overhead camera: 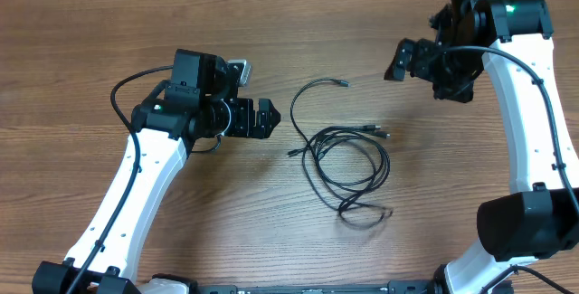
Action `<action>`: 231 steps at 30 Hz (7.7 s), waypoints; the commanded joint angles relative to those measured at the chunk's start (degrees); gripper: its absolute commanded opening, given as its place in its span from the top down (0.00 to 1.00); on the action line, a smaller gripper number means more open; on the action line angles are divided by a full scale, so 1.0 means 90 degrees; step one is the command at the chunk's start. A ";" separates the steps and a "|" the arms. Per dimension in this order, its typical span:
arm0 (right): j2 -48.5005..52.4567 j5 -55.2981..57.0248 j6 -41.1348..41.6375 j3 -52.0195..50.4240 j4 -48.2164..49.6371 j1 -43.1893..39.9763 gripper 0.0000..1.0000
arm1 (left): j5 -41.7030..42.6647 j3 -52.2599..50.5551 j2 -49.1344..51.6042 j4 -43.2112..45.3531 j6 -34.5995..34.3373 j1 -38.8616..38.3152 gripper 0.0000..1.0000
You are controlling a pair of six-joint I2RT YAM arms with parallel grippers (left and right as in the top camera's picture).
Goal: Untangle cables
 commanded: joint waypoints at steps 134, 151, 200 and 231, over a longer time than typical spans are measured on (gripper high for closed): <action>-0.0189 -0.0386 0.0886 0.6064 0.2103 0.0651 0.96 | 0.3524 0.0109 -0.0036 0.2824 0.1129 -0.1078 0.07; -0.0189 -0.1314 0.1173 0.6067 0.2098 0.0651 0.96 | 0.1700 0.0109 -0.0036 0.3143 0.1732 -0.2494 0.21; -0.0177 -0.4677 -0.3895 0.3320 -0.0238 -0.0236 0.00 | 0.1258 0.0112 -0.0044 0.9884 -0.6725 -0.0068 0.96; -0.0027 -0.4459 -0.3786 0.2392 0.1613 0.1749 0.69 | 0.1430 0.0112 -0.0039 0.9639 -0.8060 -0.0612 0.95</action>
